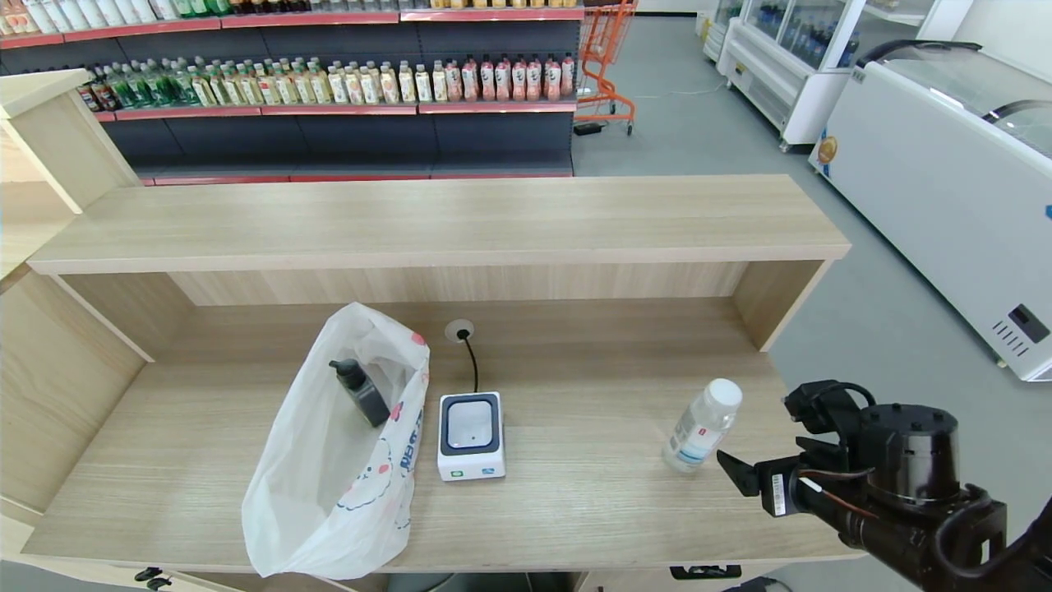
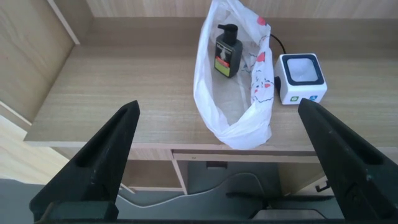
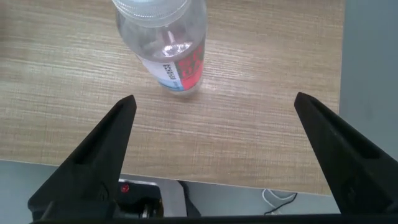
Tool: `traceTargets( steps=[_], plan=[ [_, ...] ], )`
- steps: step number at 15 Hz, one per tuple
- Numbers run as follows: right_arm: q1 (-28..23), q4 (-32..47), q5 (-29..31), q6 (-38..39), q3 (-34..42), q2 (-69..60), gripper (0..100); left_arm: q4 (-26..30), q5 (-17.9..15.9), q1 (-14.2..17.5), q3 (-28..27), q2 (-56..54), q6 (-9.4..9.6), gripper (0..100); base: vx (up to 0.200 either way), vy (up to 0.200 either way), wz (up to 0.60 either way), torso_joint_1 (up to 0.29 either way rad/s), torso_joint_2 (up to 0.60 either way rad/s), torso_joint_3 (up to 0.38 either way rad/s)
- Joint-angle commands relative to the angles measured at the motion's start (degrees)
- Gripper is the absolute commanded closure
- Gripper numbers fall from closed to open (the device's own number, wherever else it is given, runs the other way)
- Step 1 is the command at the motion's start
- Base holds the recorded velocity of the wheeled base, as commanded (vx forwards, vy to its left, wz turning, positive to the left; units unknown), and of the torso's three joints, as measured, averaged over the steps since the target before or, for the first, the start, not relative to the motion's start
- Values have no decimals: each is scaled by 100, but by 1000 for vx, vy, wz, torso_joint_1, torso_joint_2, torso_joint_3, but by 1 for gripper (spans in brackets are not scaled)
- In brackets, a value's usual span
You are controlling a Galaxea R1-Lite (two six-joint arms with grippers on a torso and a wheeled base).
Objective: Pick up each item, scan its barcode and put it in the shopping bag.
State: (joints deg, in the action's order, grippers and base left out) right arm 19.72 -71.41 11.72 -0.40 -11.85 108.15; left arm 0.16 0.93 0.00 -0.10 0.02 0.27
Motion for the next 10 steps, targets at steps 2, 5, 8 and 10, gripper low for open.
traceTargets(
  steps=[2,5,8,10],
  plan=[
    [5,-303,-134,-179,-72,373,0,2,4,0,1,-2,0,0,0,0,0,0,0,0],
    [5,-584,-161,-390,-98,637,0,2,4,0,1,-2,8,0,0,0,0,0,0,0],
    [5,-778,-257,-399,-265,883,0,2,4,0,1,-2,0,0,0,0,0,0,0,0],
    [23,-910,-424,-408,-423,1032,0,2,4,0,1,-2,0,0,0,0,0,0,0,0]
  ],
)
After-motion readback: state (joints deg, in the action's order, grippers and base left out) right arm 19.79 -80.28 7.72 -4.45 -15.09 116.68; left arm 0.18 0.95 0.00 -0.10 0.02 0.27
